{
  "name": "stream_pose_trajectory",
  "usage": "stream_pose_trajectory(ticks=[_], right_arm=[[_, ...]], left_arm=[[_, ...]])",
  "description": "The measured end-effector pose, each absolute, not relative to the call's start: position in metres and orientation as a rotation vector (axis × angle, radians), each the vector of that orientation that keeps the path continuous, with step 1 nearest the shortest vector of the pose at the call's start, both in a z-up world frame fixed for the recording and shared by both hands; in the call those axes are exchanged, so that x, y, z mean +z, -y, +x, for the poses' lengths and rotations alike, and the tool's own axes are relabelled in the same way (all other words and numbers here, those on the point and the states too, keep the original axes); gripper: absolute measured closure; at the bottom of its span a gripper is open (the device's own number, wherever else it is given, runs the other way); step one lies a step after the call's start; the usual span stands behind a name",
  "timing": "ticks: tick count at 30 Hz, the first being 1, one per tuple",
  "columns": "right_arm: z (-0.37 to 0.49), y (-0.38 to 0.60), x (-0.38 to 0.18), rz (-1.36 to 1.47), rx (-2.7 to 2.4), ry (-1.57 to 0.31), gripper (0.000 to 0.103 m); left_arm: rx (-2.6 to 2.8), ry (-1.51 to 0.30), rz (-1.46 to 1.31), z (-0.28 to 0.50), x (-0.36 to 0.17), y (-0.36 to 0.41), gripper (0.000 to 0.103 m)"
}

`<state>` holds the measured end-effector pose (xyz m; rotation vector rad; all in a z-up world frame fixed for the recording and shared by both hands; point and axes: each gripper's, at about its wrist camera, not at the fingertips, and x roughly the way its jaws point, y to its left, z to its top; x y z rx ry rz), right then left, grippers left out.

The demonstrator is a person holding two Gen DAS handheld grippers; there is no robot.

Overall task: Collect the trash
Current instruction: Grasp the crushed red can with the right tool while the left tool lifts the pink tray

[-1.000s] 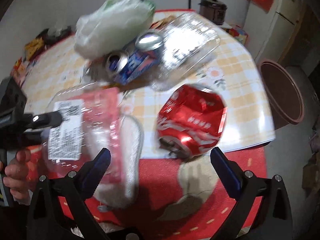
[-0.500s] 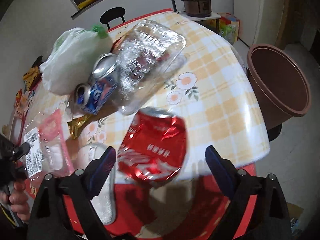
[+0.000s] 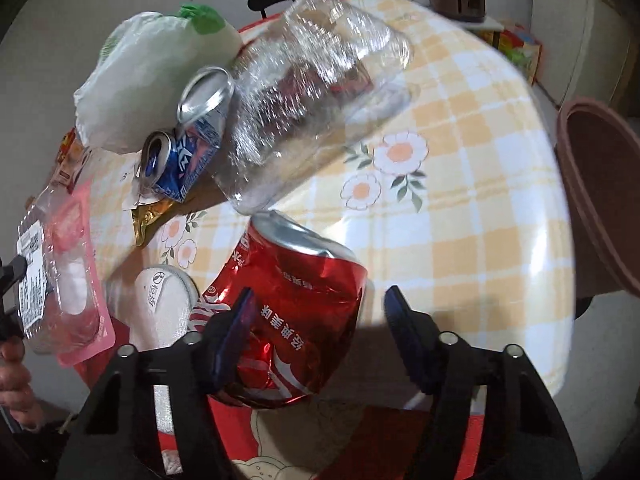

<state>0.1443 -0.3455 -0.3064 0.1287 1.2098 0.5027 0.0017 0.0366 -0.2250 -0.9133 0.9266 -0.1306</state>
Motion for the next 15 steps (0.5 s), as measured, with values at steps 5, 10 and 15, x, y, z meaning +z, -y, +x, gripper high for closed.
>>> stream_pose_trajectory(ticks=[5, 10, 15], right_arm=[[0.144, 0.34, -0.298, 0.151, 0.578, -1.196, 0.074], [0.137, 0.334, -0.276, 0.144, 0.601, -1.146, 0.096], [0.124, 0.33, -0.247, 0.131, 0.579, -1.066, 0.096]], left_arm=[[-0.093, -0.901, -0.903, -0.011, -0.216, -0.042, 0.046], [-0.112, -0.878, -0.883, -0.009, -0.206, -0.049, 0.046], [-0.167, -0.863, -0.85, 0.001, -0.197, -0.055, 0.046]])
